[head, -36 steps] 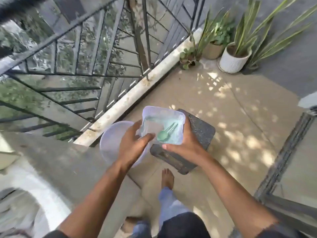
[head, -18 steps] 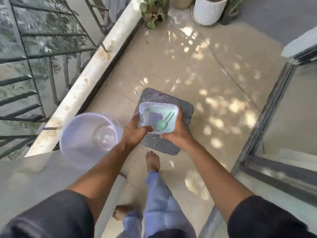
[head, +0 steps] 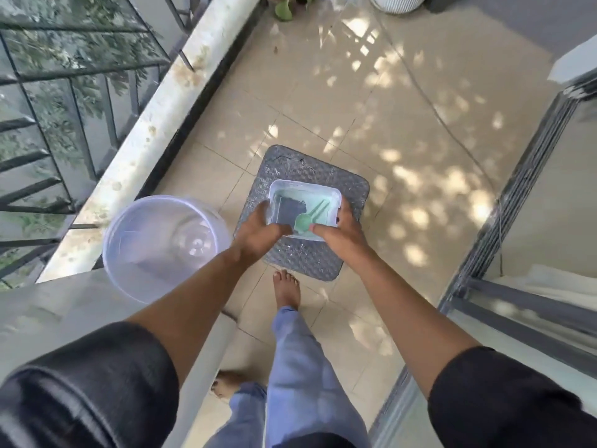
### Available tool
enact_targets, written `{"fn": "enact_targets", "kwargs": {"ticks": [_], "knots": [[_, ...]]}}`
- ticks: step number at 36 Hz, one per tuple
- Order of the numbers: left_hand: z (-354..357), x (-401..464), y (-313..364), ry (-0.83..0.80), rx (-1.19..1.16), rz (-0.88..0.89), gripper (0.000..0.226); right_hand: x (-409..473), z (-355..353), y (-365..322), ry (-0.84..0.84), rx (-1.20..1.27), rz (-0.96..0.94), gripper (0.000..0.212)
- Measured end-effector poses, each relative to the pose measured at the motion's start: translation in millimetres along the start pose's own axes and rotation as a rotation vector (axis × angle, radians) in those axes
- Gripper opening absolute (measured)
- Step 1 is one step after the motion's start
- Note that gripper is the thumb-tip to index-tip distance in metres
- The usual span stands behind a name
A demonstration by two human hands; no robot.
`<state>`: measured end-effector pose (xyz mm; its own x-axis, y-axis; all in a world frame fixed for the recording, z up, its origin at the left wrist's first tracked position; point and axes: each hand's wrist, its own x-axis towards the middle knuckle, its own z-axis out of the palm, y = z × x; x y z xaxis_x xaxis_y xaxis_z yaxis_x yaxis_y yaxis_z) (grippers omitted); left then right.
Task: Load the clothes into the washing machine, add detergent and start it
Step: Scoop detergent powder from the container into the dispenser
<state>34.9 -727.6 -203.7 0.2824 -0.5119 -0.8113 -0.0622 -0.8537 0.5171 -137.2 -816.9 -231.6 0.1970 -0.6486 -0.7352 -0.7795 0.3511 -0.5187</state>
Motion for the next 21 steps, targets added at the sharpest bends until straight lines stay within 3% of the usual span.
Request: {"fn": "enact_targets", "kwargs": {"ticks": [2, 8, 13, 17, 21], "knots": [[-3, -9, 3, 0.045, 0.027, 0.006, 0.105, -7, -6, -8, 0.002, -0.093, -0.011, 0.090], [-14, -44, 1, 0.162, 0.054, 0.091, 0.073, -33, -9, -32, 0.144, -0.281, -0.054, 0.091], [-32, -83, -9, 0.233, 0.008, 0.152, 0.058, -68, 0, -56, 0.210, -0.251, -0.166, 0.078], [-53, -128, -16, 0.336, -0.084, 0.184, 0.052, -110, 15, -83, 0.160, -0.197, -0.300, 0.060], [-82, -188, -30, 0.466, -0.177, 0.232, 0.043, -164, 41, -114, 0.085, -0.067, -0.403, 0.057]]}}
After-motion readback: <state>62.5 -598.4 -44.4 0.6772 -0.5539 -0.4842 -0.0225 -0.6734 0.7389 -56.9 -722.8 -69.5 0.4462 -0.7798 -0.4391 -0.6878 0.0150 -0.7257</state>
